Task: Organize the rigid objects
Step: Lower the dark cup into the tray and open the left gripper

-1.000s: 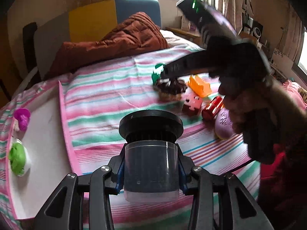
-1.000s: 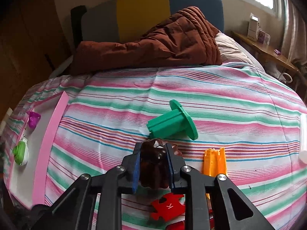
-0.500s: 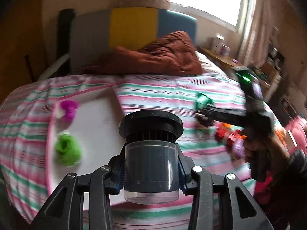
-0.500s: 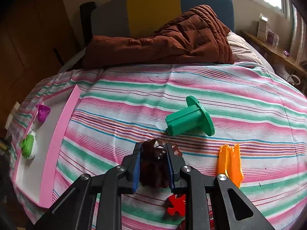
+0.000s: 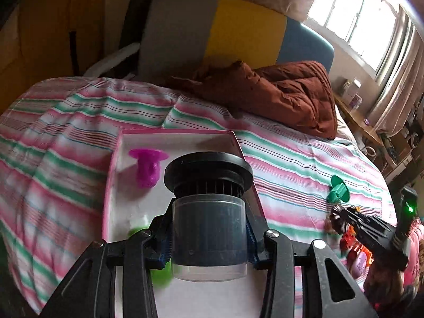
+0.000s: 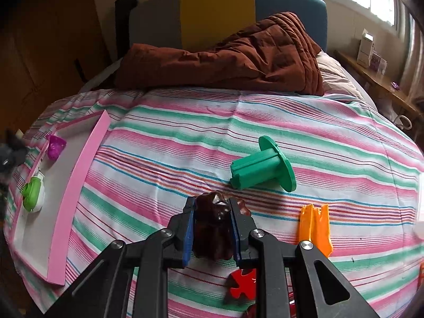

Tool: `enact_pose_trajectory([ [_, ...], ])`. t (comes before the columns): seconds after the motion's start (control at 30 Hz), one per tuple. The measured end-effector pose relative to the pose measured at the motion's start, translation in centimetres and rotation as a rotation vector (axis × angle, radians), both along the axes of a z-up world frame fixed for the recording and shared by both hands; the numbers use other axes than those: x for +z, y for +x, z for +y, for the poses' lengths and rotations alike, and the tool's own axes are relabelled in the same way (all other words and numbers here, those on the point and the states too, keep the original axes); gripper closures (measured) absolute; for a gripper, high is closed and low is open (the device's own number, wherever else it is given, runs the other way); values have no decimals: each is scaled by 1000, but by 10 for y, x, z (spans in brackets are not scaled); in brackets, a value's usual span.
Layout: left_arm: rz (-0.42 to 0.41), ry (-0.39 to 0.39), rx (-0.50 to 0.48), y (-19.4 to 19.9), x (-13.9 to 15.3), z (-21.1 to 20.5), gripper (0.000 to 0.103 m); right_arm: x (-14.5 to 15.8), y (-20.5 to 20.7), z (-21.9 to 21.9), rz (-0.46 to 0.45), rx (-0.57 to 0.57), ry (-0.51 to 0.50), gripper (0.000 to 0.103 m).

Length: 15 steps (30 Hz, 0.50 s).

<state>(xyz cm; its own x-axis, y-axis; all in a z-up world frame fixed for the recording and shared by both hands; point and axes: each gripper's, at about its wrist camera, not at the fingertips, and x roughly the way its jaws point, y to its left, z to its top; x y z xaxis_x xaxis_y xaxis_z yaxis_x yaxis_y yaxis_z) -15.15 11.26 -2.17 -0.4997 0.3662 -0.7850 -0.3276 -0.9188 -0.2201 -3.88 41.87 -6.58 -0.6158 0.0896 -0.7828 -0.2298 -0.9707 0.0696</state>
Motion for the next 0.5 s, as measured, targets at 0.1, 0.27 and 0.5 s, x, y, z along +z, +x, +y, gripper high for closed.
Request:
enact_pose_trajectory([
  [0.1, -57, 8, 14, -17, -16, 8, 60, 0, 0, 0, 0, -2, -3, 80],
  [0.27, -94, -6, 27, -35, -33, 18, 60, 1, 0, -2, -2, 2, 5, 80],
  [0.5, -151, -83, -6, -59, -61, 34, 58, 0, -1, 0, -9, 3, 16, 80],
])
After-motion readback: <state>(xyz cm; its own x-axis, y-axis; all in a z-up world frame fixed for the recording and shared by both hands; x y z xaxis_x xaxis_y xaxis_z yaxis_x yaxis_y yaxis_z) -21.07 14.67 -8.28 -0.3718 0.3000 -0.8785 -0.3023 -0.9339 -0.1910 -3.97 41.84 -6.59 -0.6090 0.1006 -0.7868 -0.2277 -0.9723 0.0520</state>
